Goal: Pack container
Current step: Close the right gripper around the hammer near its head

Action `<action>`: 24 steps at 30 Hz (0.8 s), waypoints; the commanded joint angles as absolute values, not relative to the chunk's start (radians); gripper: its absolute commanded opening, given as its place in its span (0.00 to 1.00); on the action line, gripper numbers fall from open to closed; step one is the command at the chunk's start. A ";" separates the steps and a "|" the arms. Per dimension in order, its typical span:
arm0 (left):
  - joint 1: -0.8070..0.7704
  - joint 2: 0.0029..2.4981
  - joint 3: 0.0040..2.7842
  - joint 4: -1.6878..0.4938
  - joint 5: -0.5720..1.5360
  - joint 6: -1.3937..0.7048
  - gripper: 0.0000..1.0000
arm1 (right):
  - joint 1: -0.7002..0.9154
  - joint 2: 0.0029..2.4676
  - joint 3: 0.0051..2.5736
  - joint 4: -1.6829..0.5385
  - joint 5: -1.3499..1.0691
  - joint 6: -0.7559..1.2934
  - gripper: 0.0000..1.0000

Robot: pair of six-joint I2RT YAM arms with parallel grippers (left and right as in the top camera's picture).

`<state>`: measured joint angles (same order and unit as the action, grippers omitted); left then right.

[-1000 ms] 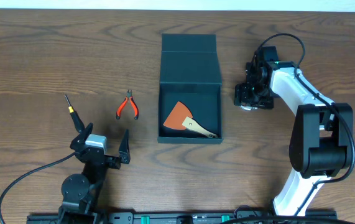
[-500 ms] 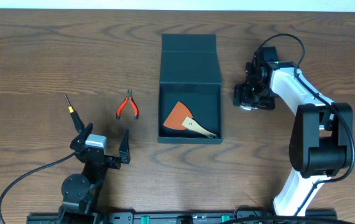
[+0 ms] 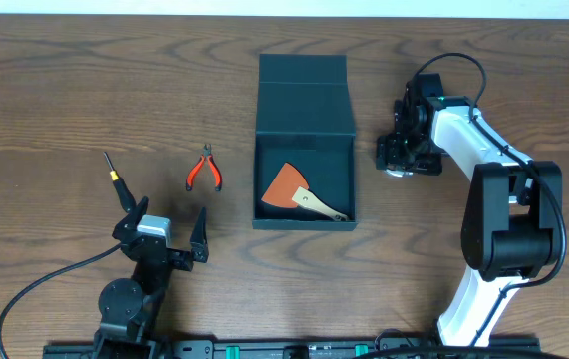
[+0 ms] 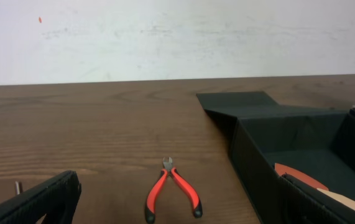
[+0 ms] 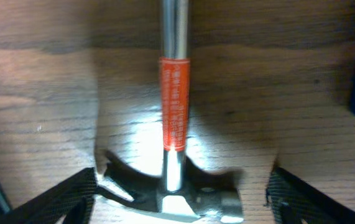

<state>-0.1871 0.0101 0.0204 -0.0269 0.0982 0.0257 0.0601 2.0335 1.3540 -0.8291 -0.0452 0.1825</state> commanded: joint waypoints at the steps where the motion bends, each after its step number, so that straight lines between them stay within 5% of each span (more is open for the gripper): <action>1: -0.193 0.004 0.004 -0.063 0.120 0.021 0.99 | 0.054 2.110 1.325 -0.820 -0.086 0.186 0.76; 14: -0.193 0.004 0.004 -0.063 0.120 0.021 0.99 | 0.054 2.110 1.325 -0.831 -0.087 0.186 0.38; 24: -0.193 0.004 0.004 -0.063 0.120 0.021 0.98 | 0.054 2.109 1.326 -0.838 -0.087 0.186 0.38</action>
